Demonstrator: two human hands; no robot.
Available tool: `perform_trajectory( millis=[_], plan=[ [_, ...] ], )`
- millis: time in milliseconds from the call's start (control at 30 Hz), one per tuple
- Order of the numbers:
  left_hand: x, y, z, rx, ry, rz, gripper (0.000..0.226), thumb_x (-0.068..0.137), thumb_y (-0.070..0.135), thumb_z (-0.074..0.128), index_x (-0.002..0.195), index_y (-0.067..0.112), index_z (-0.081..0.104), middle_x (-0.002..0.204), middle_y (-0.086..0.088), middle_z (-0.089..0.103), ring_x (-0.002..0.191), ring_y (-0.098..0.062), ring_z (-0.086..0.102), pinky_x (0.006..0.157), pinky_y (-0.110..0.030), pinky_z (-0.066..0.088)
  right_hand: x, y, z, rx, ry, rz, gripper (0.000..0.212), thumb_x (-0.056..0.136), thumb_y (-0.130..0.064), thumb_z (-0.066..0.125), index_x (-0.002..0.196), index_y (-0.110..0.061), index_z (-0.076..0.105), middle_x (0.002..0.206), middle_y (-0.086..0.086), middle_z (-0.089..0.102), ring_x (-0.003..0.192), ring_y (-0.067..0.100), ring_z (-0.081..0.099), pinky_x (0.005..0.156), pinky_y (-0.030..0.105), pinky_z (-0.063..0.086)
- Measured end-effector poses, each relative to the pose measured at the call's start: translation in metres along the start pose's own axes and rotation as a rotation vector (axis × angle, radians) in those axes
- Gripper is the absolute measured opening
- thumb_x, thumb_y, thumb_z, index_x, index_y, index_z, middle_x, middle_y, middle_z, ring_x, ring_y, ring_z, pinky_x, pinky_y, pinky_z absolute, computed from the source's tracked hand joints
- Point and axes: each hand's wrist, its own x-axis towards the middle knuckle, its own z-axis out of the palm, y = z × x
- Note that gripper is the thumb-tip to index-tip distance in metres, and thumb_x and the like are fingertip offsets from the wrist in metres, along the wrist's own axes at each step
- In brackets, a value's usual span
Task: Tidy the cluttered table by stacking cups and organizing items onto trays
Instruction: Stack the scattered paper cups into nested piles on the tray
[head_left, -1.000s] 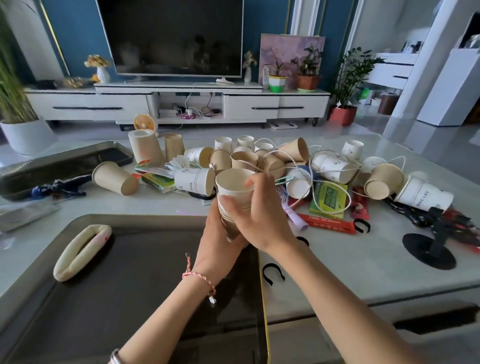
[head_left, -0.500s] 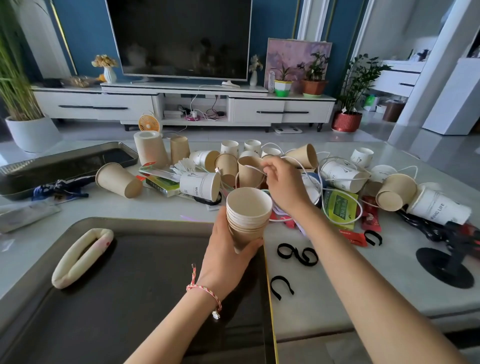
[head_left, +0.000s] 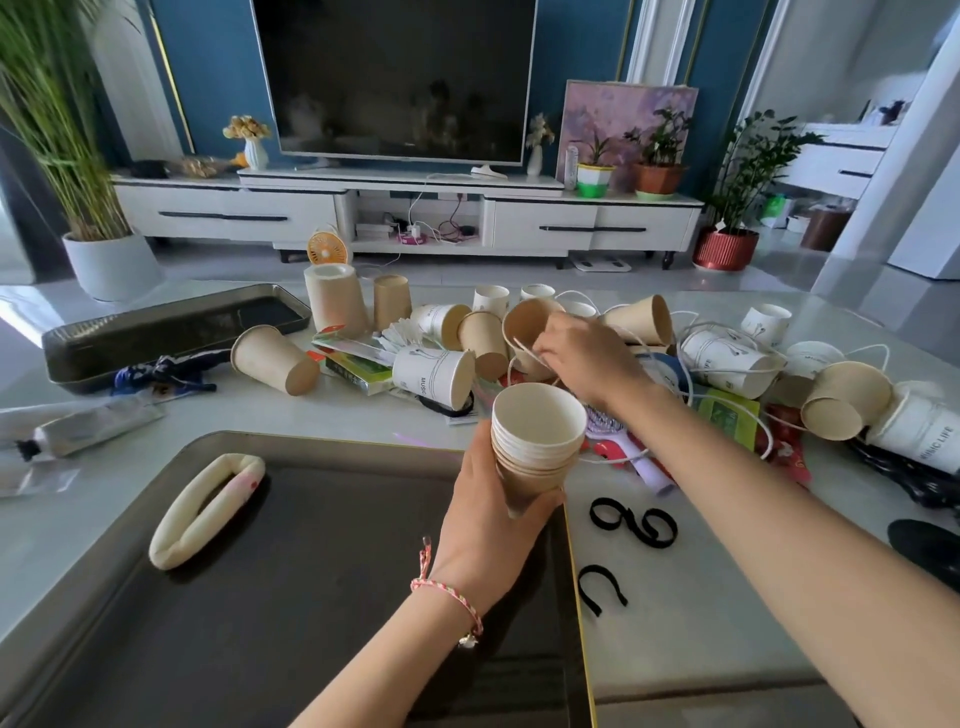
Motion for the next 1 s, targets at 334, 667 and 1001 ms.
perform_trajectory(
  millis=[334,667,1001],
  plan=[
    [-0.003,0.005,-0.002,-0.01,-0.02,-0.007,0.08,0.075,0.025,0.073,0.14,0.029,0.025,0.136,0.01,0.043,0.127,-0.007,0.04,0.106,-0.035,0.037,-0.034,-0.014,-0.059,-0.387,0.141,-0.269,0.01,0.086,-0.006,0.06,0.084,-0.001,0.068,0.084,0.011,0.056,0.086,0.028,0.049,0.075,0.034,0.031],
    [-0.003,0.005,-0.003,-0.011,-0.024,-0.007,0.08,0.075,0.026,0.073,0.139,0.029,0.025,0.135,0.008,0.043,0.127,-0.011,0.039,0.106,-0.039,0.037,-0.06,-0.027,-0.104,-0.7,-0.212,-0.224,0.025,0.089,-0.005,0.045,0.105,-0.011,0.063,0.112,0.004,0.052,0.11,0.024,0.038,0.089,0.033,0.028],
    [-0.003,0.005,-0.003,-0.021,-0.017,0.013,0.081,0.075,0.026,0.072,0.139,0.032,0.024,0.136,0.011,0.043,0.127,-0.009,0.04,0.106,-0.037,0.037,-0.071,-0.031,-0.115,0.439,0.156,0.07,0.021,0.092,-0.009,0.052,0.103,-0.017,0.068,0.089,-0.007,0.047,0.093,0.013,0.045,0.081,0.028,0.035]
  ],
)
